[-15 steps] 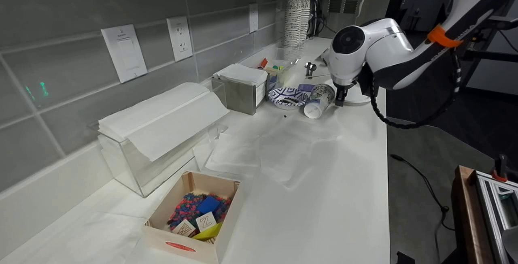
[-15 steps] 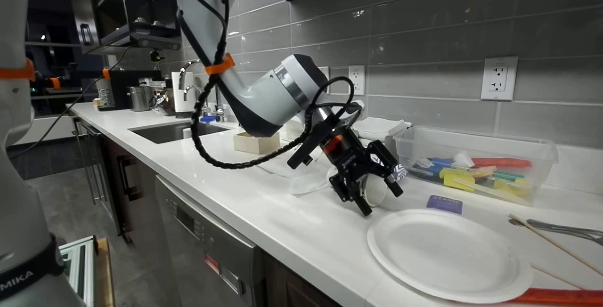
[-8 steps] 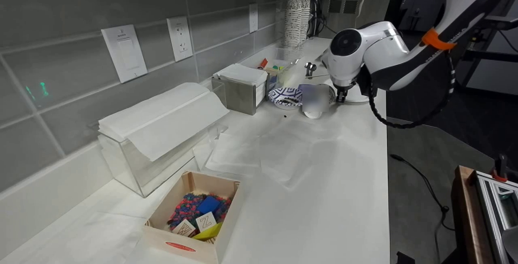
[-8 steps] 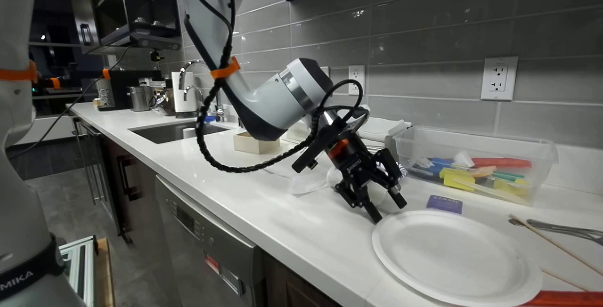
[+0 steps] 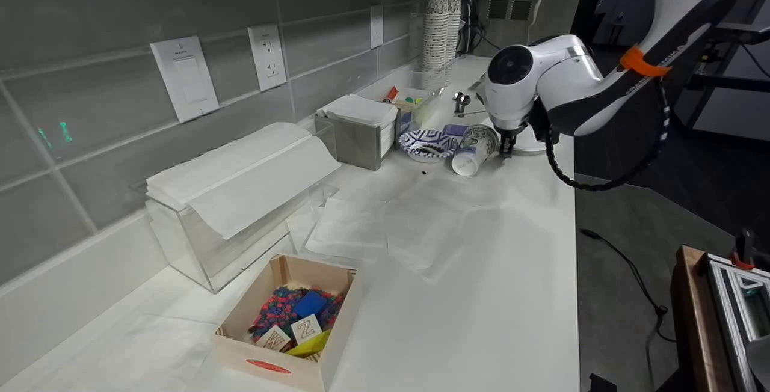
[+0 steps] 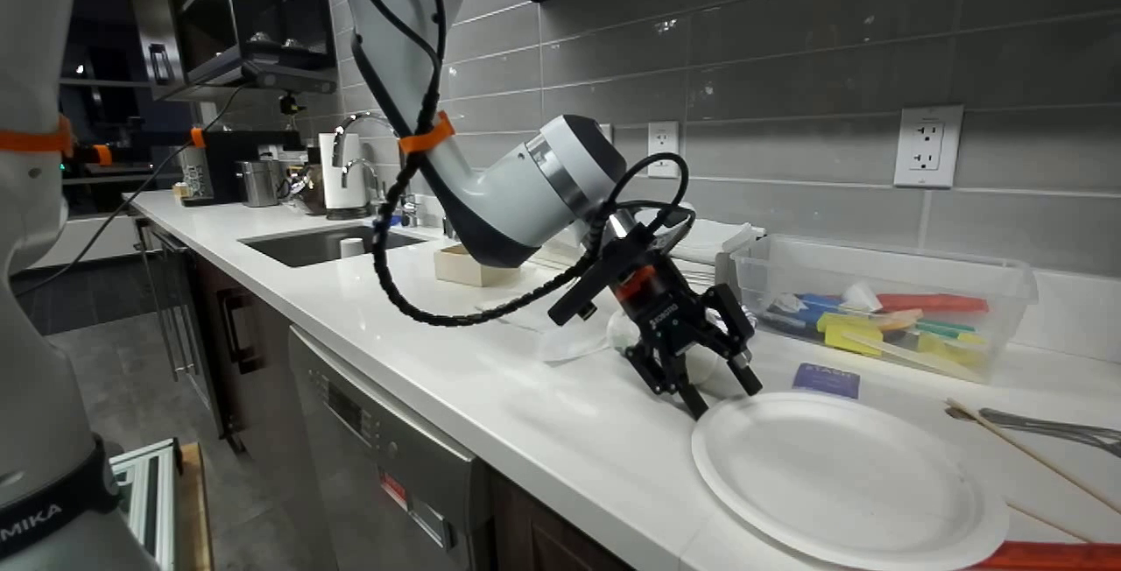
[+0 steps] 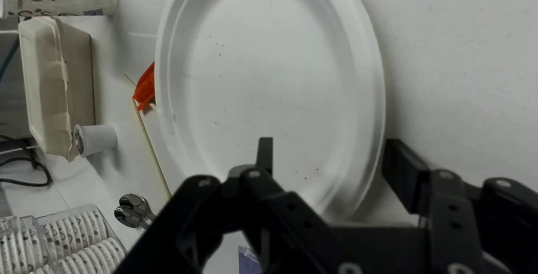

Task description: Pick up the plate and place it on the tote

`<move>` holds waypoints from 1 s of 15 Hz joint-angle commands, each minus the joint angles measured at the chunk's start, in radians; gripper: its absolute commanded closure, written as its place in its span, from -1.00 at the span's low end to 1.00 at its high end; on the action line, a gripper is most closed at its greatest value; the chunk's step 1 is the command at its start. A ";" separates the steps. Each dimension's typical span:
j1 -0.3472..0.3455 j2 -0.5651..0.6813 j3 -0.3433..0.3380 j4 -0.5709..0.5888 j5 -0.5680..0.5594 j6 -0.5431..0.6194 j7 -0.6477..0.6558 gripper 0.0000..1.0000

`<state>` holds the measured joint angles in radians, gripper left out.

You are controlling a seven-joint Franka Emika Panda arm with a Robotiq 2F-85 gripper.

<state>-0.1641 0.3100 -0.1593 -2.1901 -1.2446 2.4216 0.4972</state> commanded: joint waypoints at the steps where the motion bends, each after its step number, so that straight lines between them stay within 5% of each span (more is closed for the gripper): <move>1: -0.022 0.040 -0.002 0.032 0.053 0.037 -0.058 -0.30; 5: -0.031 0.054 -0.003 0.046 0.118 0.040 -0.112 -0.08; 7: -0.031 0.055 -0.004 0.049 0.148 0.041 -0.137 0.16; 8: -0.030 0.052 -0.005 0.046 0.157 0.042 -0.143 0.53; 12: -0.022 0.024 -0.010 0.025 0.174 0.035 -0.155 0.93; 15: -0.019 -0.009 -0.010 0.003 0.185 0.022 -0.157 0.94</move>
<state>-0.1828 0.3317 -0.1622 -2.1550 -1.0927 2.4274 0.3674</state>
